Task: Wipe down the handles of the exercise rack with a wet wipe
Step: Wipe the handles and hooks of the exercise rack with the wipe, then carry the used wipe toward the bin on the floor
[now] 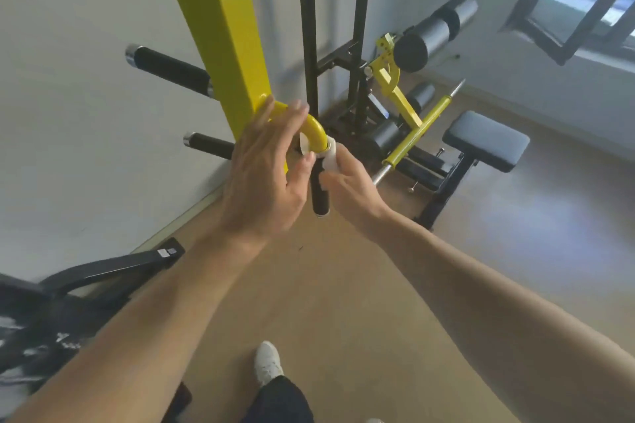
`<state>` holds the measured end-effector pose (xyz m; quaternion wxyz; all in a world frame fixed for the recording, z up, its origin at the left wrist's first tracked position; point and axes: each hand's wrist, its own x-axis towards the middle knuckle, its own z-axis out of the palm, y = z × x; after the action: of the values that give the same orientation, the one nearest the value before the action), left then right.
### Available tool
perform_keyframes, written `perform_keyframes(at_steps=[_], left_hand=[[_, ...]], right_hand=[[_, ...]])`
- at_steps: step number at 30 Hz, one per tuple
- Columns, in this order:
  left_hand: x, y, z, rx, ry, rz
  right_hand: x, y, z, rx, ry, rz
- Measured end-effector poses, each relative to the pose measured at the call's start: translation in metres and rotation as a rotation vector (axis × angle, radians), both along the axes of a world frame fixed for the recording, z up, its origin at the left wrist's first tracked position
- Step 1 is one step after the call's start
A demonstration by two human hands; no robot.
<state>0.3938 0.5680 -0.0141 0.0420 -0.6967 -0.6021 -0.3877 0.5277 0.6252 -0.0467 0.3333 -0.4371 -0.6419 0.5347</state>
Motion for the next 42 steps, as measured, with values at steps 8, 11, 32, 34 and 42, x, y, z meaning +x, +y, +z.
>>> perform_keyframes(at_steps=[8, 11, 32, 34, 42], left_hand=[[-0.007, 0.015, -0.003, -0.168, 0.172, 0.097], [-0.004, 0.017, -0.007, -0.133, 0.128, 0.107], [0.095, 0.097, 0.016, 0.092, 0.216, 0.321], [0.111, 0.128, 0.007, 0.05, 0.154, 0.288], [0.088, 0.271, -0.088, -0.718, -0.411, 0.678]], right_hand=[[0.007, 0.004, -0.059, 0.521, 0.028, 0.021], [0.004, 0.011, -0.095, 0.471, -0.183, 0.032], [0.018, 0.174, -0.166, 0.01, -0.611, 0.552], [0.018, 0.211, -0.155, -0.037, -0.579, 0.513], [0.031, 0.343, -0.143, -0.191, -0.463, 0.5]])
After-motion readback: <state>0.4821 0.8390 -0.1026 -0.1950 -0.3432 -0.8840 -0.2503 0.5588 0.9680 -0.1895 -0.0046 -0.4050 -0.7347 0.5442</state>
